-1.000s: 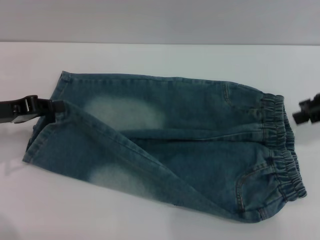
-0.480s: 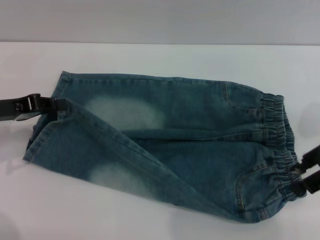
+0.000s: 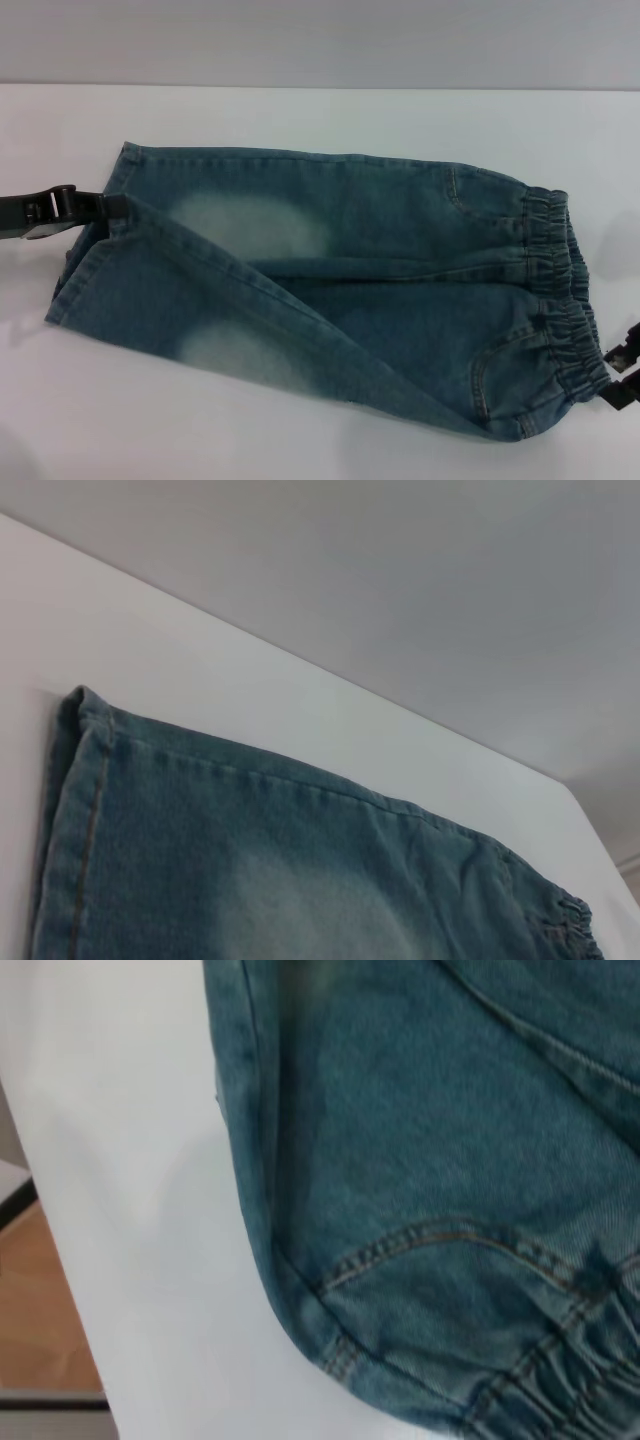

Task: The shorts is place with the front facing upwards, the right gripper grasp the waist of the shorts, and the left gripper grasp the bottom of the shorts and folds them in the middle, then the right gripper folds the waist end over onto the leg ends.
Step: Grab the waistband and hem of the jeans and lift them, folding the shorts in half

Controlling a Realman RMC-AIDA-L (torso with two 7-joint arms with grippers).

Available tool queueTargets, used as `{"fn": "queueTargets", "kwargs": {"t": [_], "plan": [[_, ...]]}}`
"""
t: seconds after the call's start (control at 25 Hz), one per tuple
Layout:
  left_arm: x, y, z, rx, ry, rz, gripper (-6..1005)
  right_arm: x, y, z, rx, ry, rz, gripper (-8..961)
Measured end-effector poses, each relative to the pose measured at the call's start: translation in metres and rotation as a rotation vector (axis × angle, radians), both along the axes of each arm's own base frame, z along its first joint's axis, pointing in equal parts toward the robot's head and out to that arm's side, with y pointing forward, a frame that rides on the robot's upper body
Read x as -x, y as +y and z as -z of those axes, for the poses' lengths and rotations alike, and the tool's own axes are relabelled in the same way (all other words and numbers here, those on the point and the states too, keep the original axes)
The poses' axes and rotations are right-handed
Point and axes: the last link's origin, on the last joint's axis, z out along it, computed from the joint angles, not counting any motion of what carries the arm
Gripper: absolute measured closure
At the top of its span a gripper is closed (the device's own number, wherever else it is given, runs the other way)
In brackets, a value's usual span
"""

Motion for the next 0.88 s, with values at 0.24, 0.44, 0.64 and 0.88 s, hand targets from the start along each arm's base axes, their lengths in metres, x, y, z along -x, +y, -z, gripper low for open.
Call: {"fn": "queueTargets", "kwargs": {"t": [0.24,0.44,0.64,0.88], "plan": [[0.001,0.001,0.0,0.001,0.008,-0.006,961,-0.006,0.001,0.004,0.018,-0.094,0.014,383],[0.001,0.001,0.0,0.006,0.017,-0.009,960,-0.007,0.003,0.006,0.017,-0.129,0.011,384],[0.001,0.002,0.0,0.004,0.018,-0.01,959,-0.005,0.005,0.011,0.014,-0.131,0.01,384],[0.002,0.002,0.0,0.001,0.021,-0.011,957,-0.004,0.003,0.017,0.031,-0.129,0.017,384]]}}
